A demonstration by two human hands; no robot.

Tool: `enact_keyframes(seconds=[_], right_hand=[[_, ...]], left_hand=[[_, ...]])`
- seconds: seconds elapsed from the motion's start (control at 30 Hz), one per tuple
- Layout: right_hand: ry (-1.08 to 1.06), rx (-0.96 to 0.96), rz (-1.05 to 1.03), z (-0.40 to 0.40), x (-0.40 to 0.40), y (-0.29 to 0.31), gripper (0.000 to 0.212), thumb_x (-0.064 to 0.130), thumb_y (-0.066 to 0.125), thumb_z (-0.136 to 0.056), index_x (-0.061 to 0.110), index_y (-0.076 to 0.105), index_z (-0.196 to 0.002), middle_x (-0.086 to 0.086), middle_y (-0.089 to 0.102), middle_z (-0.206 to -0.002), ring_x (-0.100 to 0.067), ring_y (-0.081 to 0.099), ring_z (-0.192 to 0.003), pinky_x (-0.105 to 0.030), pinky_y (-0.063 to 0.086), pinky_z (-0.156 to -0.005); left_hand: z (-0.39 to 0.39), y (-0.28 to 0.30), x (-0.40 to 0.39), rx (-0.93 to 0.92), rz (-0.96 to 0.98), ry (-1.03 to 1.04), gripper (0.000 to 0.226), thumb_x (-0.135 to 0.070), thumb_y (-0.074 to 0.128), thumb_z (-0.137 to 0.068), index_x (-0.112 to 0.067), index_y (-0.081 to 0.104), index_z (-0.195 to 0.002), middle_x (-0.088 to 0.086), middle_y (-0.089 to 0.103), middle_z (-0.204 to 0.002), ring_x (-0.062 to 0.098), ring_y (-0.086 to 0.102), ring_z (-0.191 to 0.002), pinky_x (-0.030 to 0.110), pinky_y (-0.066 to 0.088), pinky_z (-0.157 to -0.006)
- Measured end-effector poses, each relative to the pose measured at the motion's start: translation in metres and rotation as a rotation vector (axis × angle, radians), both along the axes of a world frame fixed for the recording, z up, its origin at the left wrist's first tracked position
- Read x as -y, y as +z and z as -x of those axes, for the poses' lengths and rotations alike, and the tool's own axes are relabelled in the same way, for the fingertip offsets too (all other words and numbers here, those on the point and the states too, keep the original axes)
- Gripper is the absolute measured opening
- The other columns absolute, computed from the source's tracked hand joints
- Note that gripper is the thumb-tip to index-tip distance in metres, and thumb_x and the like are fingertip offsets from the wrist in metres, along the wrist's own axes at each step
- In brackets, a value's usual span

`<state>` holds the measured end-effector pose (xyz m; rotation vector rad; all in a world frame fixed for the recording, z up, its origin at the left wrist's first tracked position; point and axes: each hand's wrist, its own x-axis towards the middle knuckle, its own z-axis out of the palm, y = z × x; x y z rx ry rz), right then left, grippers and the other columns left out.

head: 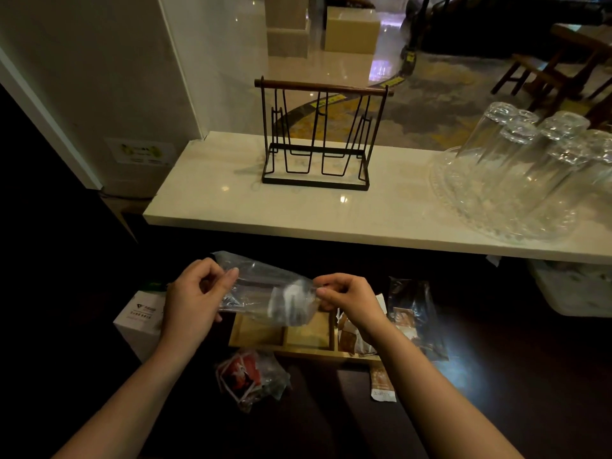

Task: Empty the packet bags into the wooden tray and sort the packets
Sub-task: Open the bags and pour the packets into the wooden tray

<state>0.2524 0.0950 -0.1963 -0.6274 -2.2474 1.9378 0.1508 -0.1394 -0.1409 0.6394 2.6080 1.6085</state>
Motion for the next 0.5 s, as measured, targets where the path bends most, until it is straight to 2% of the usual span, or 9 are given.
enact_keyframes(seconds=[0.17,0.3,0.4,0.5], right_hand=[[-0.055,0.025,0.022,-0.002,-0.002,-0.008,0.007,0.006,0.065,-0.085,0.006,0.070,-0.090,-0.008,0.067,-0.071,-0.013,0.062,-0.063,-0.022,0.053,-0.062],[-0.070,0.042,0.001,-0.005,-0.007,-0.018,0.004,0.007,0.065,-0.086,0.007,0.069,-0.085,-0.002,0.066,-0.066,-0.006,0.061,-0.057,-0.020,0.050,-0.058],[-0.096,0.028,0.020,-0.010,-0.009,-0.022,0.005,0.006,0.064,-0.086,0.006,0.069,-0.086,-0.004,0.066,-0.067,-0.007,0.062,-0.059,-0.020,0.051,-0.059],[-0.102,0.005,0.042,-0.014,-0.010,-0.020,0.008,0.005,0.062,-0.087,0.000,0.067,-0.089,-0.006,0.066,-0.070,-0.009,0.063,-0.062,-0.021,0.053,-0.062]], left_hand=[[-0.003,0.003,-0.009,-0.038,0.037,-0.057,0.030,-0.029,0.064,-0.085,-0.013,0.048,-0.064,0.009,0.047,-0.065,0.016,0.053,-0.047,0.020,0.044,-0.037],[-0.005,0.010,-0.014,-0.040,0.049,-0.126,0.031,-0.045,0.061,-0.077,-0.019,0.050,-0.064,-0.004,0.048,-0.064,0.015,0.054,-0.052,0.032,0.050,-0.041],[-0.012,0.020,-0.021,-0.045,0.053,-0.181,0.027,-0.034,0.066,-0.080,-0.018,0.051,-0.065,-0.001,0.049,-0.068,0.018,0.055,-0.052,0.037,0.053,-0.041],[-0.016,0.031,-0.026,-0.067,0.023,-0.225,0.025,-0.025,0.068,-0.081,-0.014,0.052,-0.067,0.004,0.049,-0.071,0.021,0.056,-0.054,0.036,0.053,-0.042]])
